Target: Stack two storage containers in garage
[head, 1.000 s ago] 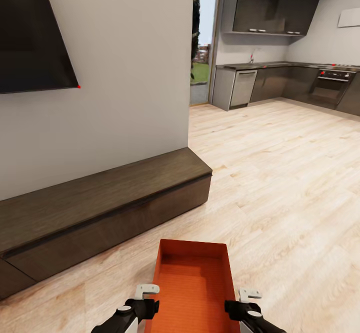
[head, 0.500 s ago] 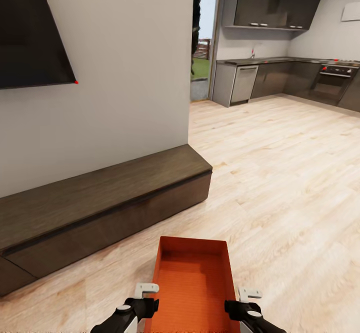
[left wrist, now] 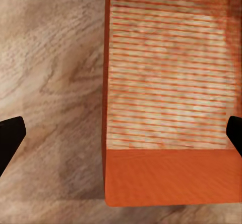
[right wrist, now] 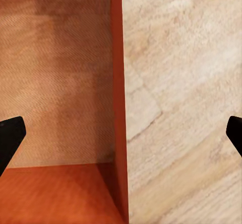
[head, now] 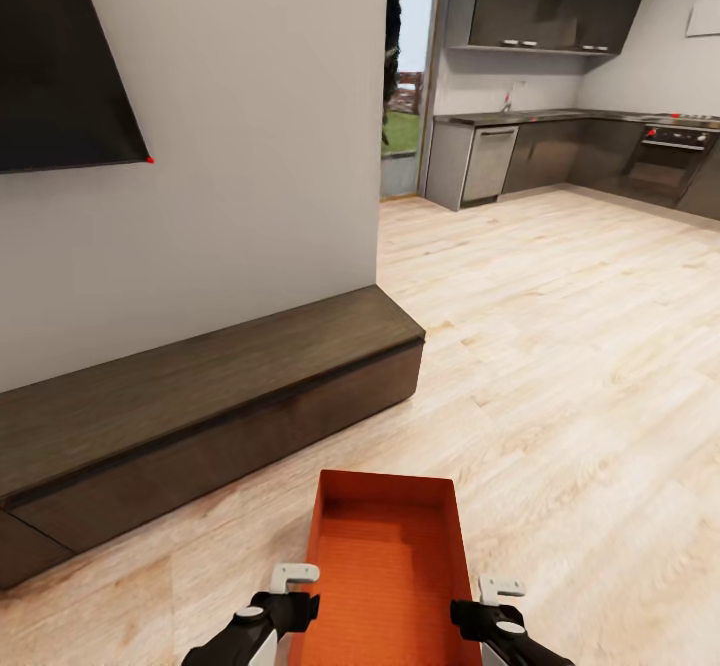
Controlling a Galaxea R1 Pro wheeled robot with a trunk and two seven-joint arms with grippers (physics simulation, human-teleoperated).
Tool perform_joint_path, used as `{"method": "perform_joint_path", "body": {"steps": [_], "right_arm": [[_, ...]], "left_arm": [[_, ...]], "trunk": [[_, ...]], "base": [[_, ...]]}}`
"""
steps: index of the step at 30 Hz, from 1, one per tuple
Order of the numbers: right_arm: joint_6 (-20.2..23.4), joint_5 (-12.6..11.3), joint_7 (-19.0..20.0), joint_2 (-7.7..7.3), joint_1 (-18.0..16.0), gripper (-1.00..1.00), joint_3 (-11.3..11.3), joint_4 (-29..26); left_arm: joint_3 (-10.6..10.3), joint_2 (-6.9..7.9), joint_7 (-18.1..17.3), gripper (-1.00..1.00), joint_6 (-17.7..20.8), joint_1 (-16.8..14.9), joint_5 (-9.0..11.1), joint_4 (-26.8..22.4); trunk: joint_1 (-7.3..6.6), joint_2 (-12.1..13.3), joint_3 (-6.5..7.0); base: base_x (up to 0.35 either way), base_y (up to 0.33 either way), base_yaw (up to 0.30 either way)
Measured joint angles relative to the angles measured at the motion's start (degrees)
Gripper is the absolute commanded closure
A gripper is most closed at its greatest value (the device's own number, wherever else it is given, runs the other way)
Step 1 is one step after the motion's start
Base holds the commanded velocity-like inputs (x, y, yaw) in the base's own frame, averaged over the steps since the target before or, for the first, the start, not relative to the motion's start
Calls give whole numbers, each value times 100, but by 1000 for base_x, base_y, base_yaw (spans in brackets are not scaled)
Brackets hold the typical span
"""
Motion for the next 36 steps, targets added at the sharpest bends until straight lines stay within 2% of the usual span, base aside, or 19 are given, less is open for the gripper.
{"method": "perform_joint_path", "body": {"steps": [12, 36], "right_arm": [[0, 0, 0, -9, 1, -100, -6, 0], [13, -12, -52, 19, 2, -100, -41, 0]], "left_arm": [[-11, -113, 172, -100, 184, 0, -39, -206], [-14, -122, 234, -100, 263, -1, -23, -206]], "trunk": [[0, 0, 0], [44, -80, -35]], "base": [[0, 0, 0], [0, 0, -15]]}}
